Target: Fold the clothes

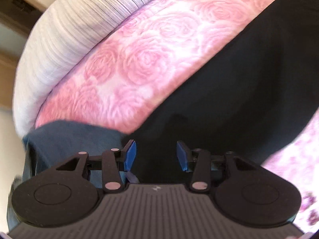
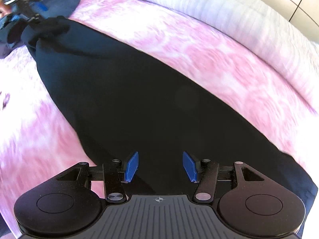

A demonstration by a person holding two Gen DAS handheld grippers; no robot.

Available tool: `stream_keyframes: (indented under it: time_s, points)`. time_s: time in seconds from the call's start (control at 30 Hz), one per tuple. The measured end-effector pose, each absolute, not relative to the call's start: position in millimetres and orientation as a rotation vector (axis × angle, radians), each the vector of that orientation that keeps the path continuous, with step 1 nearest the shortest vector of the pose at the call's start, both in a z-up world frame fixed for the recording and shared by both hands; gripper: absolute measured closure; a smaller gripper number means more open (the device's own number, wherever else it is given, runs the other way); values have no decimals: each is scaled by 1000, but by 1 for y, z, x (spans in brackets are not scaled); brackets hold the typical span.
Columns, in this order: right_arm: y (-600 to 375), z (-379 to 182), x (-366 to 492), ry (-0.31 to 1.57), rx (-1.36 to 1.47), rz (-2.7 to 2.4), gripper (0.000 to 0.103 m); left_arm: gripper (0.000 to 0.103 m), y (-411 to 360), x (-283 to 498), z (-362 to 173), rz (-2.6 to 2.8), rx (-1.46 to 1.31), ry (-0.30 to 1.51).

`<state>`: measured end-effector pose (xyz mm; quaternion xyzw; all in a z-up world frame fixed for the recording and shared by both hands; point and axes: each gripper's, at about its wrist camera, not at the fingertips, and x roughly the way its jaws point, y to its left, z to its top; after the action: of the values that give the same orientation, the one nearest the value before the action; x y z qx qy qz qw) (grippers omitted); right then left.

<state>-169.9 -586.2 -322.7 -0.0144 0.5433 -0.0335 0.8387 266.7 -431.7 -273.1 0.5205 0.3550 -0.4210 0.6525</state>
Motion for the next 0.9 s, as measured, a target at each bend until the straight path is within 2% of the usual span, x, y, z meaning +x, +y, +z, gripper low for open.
stream_keyframes:
  time_s: [0.23,0.3,0.43,0.5,0.67,0.77,0.83,0.9]
  points:
    - [-497,-347,-88,1146,20,-55,50,67,-444,313,-325,-1147,1348,824]
    - [-480,-351,-74,1135,-2,-6,50,83,-440,316,-331,-1195,1343,838]
    - [-458,-365,-50,1158,-38,31,50,87,-432,302,-332,-1282,1408,761]
    - [-462,-369,-49,1168,-24,34,50,102,-431,299,-327,-1296,1437,730]
    - [-475,-370,-55,1189,-18,23,50,102,-436,306,-305,-1278,1458,671]
    - [-480,-372,-56,1199,-16,12,49,98,-446,319,-305,-1245,1440,661]
    - [-483,-374,-55,1213,-9,4,50,94,-445,324,-310,-1206,1440,663]
    - [-483,-371,-53,1210,-5,0,50,80,-441,328,-309,-1162,1426,658]
